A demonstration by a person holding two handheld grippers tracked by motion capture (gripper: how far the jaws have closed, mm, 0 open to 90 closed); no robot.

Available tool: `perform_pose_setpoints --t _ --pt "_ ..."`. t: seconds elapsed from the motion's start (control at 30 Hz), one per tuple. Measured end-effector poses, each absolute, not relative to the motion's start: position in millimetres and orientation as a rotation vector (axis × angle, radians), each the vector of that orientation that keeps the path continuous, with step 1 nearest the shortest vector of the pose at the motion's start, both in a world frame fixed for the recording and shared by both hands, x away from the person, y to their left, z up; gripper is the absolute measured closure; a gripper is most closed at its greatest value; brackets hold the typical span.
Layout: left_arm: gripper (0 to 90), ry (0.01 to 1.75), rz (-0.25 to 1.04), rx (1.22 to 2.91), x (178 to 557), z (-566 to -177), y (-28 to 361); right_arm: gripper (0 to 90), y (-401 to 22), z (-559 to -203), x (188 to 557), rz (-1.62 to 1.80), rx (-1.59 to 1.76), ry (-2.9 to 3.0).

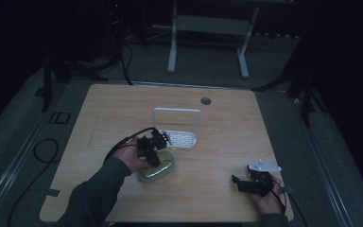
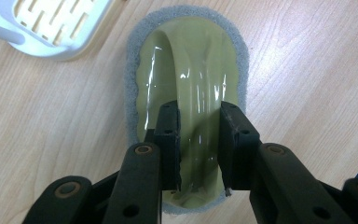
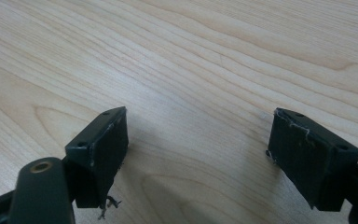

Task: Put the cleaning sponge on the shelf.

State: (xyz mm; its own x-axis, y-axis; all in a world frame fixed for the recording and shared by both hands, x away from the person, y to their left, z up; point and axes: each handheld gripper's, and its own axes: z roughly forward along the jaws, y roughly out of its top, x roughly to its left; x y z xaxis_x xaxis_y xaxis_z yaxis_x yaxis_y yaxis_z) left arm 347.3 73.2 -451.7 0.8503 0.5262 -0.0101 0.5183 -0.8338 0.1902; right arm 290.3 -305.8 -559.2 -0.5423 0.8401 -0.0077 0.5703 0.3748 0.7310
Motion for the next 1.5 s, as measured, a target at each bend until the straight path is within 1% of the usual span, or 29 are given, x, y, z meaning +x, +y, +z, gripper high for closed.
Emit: perform_pose_setpoints --t 0.47,0.93,1.5 --pt "71.7 0.746 0.113 2.844 352.3 -446.8 71.9 19.3 -305.7 -559.2 290.2 0.977 1.229 2.261" --pt "71.7 0.671 0.212 2.828 357.8 -439.4 69.7 19.3 -305.7 -559.2 290.2 0.977 1.229 2.261" --pt "71.7 0.556 0.32 2.869 366.9 -435.3 64.4 19.3 -305.8 -559.2 290.2 0.977 1.229 2.261"
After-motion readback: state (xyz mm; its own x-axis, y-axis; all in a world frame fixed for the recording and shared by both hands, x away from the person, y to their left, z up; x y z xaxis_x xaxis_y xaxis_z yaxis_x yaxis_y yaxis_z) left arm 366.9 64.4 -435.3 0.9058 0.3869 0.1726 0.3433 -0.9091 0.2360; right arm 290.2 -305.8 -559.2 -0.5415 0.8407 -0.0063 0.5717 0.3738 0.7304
